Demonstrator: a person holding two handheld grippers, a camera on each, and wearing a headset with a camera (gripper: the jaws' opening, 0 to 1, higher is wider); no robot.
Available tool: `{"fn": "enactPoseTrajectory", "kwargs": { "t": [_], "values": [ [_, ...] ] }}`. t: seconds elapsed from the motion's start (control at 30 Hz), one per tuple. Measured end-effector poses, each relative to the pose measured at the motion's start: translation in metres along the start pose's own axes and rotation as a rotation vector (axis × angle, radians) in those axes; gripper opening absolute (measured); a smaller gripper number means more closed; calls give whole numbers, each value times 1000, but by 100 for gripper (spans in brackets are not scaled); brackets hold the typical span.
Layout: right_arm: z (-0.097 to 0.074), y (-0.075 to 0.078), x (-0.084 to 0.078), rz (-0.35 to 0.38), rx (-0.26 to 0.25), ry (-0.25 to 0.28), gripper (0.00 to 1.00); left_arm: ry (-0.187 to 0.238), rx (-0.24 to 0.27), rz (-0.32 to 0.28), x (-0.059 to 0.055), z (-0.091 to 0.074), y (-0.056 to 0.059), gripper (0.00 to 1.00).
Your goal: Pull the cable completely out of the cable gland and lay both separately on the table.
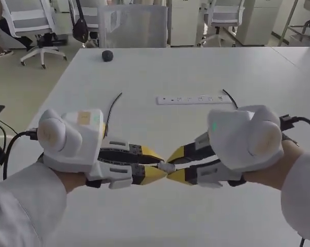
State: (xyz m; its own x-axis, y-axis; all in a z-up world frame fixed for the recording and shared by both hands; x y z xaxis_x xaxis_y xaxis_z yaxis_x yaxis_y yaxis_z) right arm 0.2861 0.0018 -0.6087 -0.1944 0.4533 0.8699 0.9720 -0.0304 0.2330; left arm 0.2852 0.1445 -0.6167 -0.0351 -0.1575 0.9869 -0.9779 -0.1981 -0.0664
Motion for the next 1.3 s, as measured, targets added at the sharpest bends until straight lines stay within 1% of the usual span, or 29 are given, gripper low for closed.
{"fn": "enactPoseTrajectory", "kwargs": {
  "t": [0.13,0.3,0.37,0.4,0.47,0.5,0.53,0.57,0.6,0.67,0.7,0.77,0.9,0.93,1.0,1.07,1.13,1.2,1.23,1.27,1.3],
  "values": [
    [-3,2,-3,60,31,10,10,0,-10,6,0,0,1,14],
    [-6,2,-4,149,96,32,14,4,-29,16,1,0,3,14],
    [-7,2,-5,213,131,47,15,9,-42,28,2,0,4,14],
    [-8,2,-5,257,156,54,16,10,-49,33,2,0,5,14],
    [-9,4,-5,275,169,64,16,12,-57,37,3,0,6,14],
    [-10,4,-6,307,185,70,15,15,-64,40,3,0,7,14],
    [-11,5,-6,319,190,71,15,17,-68,43,4,0,8,14],
    [-11,5,-6,342,206,81,14,21,-75,48,5,0,9,14],
    [-11,6,-7,355,212,80,14,23,-79,49,6,0,9,14],
    [-12,5,-6,379,232,95,13,27,-98,55,7,0,11,14],
    [-12,4,-5,412,250,105,13,27,-102,56,7,1,11,14],
    [-12,5,-5,415,252,105,13,21,-111,62,8,2,12,14],
    [-12,1,-4,442,282,114,13,24,-139,69,8,3,17,14],
    [-13,0,-4,461,302,111,12,26,-145,74,9,3,18,14],
    [-13,-2,-4,475,319,113,12,28,-153,75,10,4,19,14],
    [-13,-3,-5,495,335,103,13,26,-161,81,10,4,20,14],
    [-14,-4,-5,492,345,104,12,29,-171,77,10,5,21,14],
    [-14,-5,-6,508,357,100,13,25,-175,83,10,5,22,14],
    [-14,-5,-6,520,367,106,13,27,-181,85,10,5,23,14],
    [-15,-6,-7,550,380,110,13,28,-185,86,10,5,24,14],
    [-15,-6,-7,553,381,110,13,28,-191,89,11,5,25,14]
  ]
}}
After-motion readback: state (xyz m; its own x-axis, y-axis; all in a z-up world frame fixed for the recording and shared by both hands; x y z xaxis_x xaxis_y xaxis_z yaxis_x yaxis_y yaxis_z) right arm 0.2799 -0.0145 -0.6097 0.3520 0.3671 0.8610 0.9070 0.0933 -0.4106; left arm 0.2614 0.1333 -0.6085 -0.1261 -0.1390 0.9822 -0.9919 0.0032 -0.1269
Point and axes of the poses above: the centre of the closed fingertips' face, and the gripper's own axes: z roughly forward along the fingers, y roughly to its right, x roughly out of its top, the point moved 9 cm from there along -z, roughly backward along the fingers, and after that the axes turned 12 degrees about y, right-handed, at the moved point
